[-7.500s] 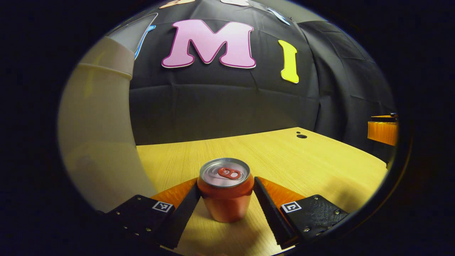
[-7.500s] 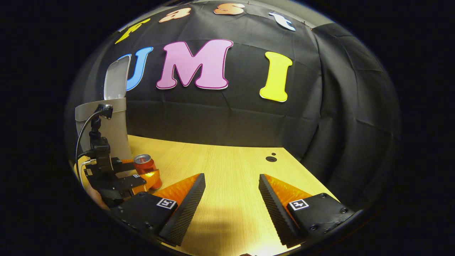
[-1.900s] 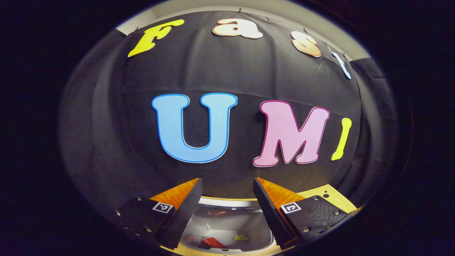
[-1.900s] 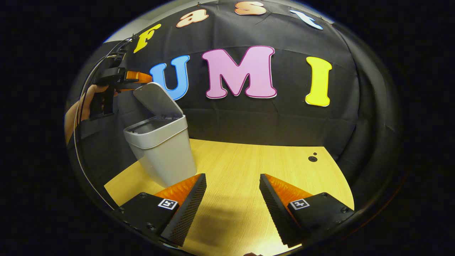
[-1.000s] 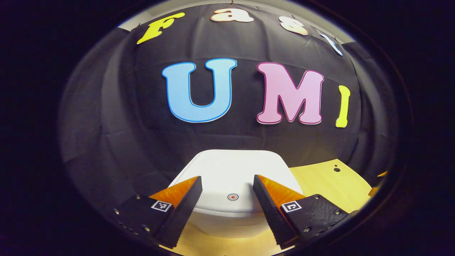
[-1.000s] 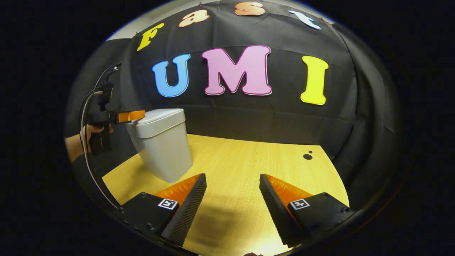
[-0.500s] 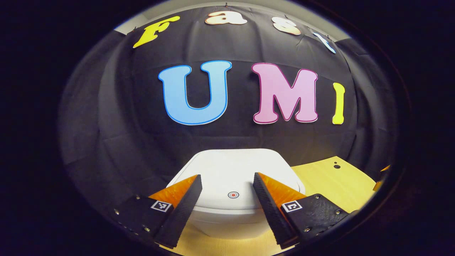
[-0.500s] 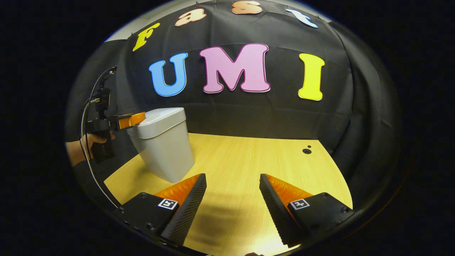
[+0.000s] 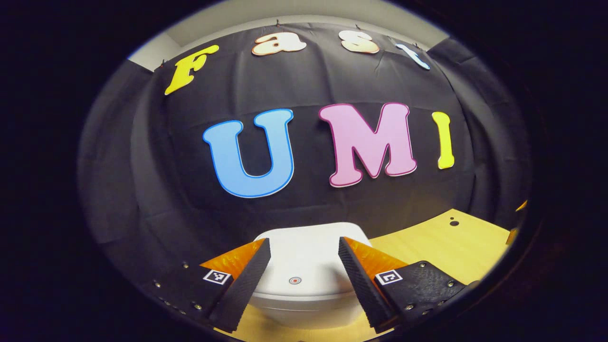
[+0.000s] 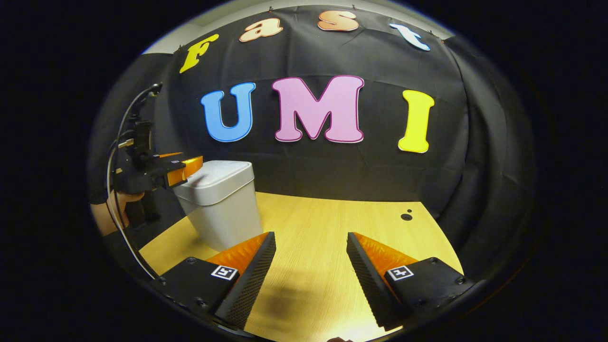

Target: Press the lid of the desktop garbage bin to open it, pick up the crumpled paper on the desktop and throw it into the bin, then pick up the pop can on the desktop and drop it into the bin, and finally close the garbage bin lid.

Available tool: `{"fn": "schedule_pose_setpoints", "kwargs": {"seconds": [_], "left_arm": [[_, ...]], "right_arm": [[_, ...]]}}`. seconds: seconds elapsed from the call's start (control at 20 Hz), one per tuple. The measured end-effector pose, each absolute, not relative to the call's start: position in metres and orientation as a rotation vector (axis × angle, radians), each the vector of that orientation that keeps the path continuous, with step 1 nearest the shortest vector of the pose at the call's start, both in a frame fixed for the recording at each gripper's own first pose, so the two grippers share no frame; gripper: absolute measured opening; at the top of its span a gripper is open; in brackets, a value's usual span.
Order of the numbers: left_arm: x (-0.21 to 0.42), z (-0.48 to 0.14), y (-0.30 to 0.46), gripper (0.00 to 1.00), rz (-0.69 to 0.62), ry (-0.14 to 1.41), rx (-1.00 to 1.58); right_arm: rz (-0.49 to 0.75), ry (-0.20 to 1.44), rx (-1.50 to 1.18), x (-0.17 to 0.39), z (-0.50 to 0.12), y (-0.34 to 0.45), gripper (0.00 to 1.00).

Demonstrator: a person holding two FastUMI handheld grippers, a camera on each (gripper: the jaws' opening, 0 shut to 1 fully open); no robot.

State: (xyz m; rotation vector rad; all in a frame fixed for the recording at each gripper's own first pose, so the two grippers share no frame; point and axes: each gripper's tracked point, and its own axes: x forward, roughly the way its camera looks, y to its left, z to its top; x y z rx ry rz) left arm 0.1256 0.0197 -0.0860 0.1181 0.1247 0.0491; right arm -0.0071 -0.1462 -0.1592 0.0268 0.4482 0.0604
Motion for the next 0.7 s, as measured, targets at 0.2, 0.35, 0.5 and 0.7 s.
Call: {"fn": "schedule_pose_setpoints", "kwargs": {"seconds": [0.2,0.35,0.5,0.7], "left_arm": [[0.115,-0.053,-0.026,0.95,-0.026,0.075,0.048],[0.103,-0.031,-0.046,0.95,-0.057,0.051,-0.001],[0.088,-0.02,-0.058,0.93,-0.078,0.046,-0.034],[0.061,-0.006,-0.056,0.95,-0.074,0.038,-0.046]], "right_arm": [[0.014,0.418,0.08,-0.003,-0.138,-0.15,0.98],[0.002,0.378,0.058,-0.002,-0.122,-0.149,0.97],[0.006,0.328,0.022,-0.002,-0.104,-0.143,0.98],[0.019,0.249,0.0,-0.008,-0.076,-0.135,0.98]]}}
